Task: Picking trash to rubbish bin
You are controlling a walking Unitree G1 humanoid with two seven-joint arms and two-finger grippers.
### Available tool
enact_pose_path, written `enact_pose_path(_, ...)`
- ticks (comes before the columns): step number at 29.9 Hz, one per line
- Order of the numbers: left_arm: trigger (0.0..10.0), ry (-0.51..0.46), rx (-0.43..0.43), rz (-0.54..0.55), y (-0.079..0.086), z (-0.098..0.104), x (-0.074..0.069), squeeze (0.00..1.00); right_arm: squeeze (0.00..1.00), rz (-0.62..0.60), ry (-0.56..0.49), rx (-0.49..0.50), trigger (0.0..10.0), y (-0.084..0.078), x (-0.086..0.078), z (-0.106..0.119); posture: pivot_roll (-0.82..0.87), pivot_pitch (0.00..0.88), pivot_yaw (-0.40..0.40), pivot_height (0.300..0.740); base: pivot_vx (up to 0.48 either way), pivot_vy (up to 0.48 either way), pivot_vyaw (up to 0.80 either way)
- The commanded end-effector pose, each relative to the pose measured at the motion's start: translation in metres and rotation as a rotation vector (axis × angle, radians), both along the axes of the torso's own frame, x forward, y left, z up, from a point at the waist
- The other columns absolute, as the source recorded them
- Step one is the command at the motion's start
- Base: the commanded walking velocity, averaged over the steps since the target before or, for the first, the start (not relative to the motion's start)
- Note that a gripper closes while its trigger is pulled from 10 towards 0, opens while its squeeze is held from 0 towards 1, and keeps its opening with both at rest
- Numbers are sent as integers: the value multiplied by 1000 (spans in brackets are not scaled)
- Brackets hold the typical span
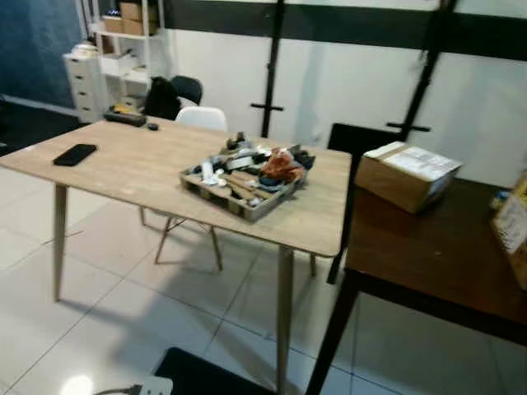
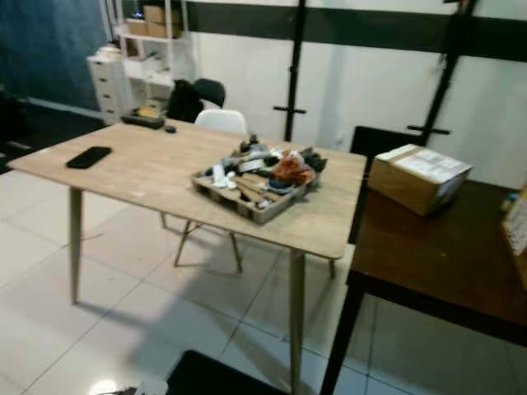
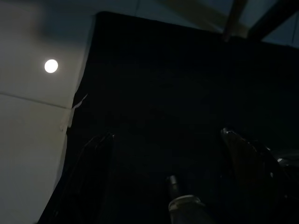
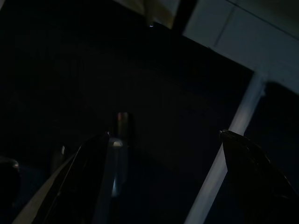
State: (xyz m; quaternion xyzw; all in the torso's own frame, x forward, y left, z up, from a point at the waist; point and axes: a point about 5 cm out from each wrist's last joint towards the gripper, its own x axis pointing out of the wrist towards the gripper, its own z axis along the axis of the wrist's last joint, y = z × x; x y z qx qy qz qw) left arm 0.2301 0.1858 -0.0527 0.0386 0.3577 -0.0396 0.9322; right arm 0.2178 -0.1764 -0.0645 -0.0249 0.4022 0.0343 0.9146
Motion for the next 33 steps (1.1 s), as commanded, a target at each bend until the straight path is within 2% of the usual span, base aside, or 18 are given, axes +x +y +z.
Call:
enact_pose_path(1,10000,31,-2,0,0,-5,-7,0,0,-16,40,14,10000,2,-11,-7,-59,121,-10,740,0,0,-800)
enact_pose_path(25,10000,28,-1,-10,-1,-4,-5,0,0,-40,38,22,10000,1,-10,-7,-61,129,-8,740,0,0,-800)
enact_pose_path(33,10000,23,4,2,-1,-3,-4,0,0,-32,41,19,10000,2,-10,-7,-61,129,-10,740,0,0,0)
